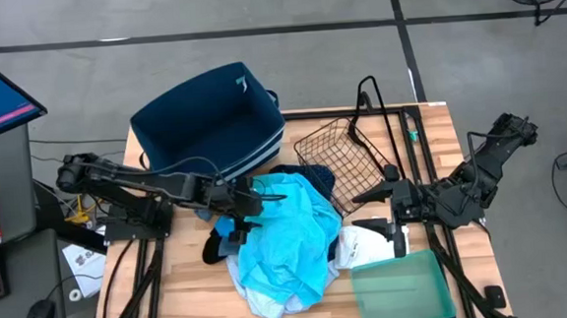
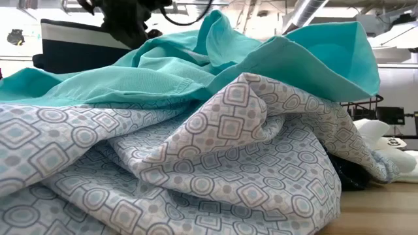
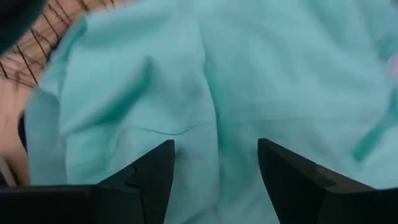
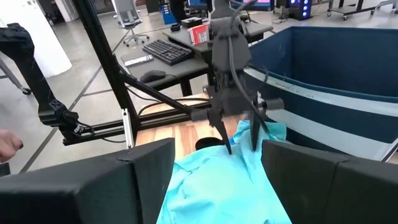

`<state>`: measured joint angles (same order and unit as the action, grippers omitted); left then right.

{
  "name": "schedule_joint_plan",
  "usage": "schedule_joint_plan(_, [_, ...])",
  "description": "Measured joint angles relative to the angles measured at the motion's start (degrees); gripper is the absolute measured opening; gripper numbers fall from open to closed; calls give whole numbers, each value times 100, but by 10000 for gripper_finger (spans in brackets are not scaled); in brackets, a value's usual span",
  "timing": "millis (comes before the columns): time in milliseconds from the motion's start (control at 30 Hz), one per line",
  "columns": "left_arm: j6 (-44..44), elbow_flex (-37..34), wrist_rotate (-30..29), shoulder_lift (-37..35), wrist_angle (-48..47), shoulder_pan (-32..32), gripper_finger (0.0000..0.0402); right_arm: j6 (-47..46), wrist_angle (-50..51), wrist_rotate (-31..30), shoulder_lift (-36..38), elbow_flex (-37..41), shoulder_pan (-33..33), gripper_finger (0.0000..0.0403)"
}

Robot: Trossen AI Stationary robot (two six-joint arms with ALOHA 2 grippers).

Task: Pick & Place Cloths
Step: Put the light blue shorts into the wire basket

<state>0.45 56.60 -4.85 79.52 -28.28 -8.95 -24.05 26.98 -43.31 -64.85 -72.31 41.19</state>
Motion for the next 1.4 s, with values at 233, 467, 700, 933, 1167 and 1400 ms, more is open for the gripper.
schedule_joint_plan(233, [29,0,-427,477,-6,-9,199,-2,-22,-2,-8,2,0,235])
schedule_joint_plan(467, [-609,0,-369,384,-27,-83,41,-2,-44,-4,-8,2,0,235])
schedule_joint_plan(700, [-1190,0,-620,-350,101,-39,1,0,-31,-9,-8,2,-50,235])
schedule_joint_plan(933, [-1901,0,-872,-1327,872,-39,0,0,49,-22,-8,2,-264,235])
schedule_joint_plan(1167, [-1889,3,-414,-2336,2702,-71,0,2,46,-21,-8,2,-606,235])
schedule_joint_plan(1400, [-1921,2,-59,-3024,3374,-74,0,2,57,2,-212,2,-1144,235])
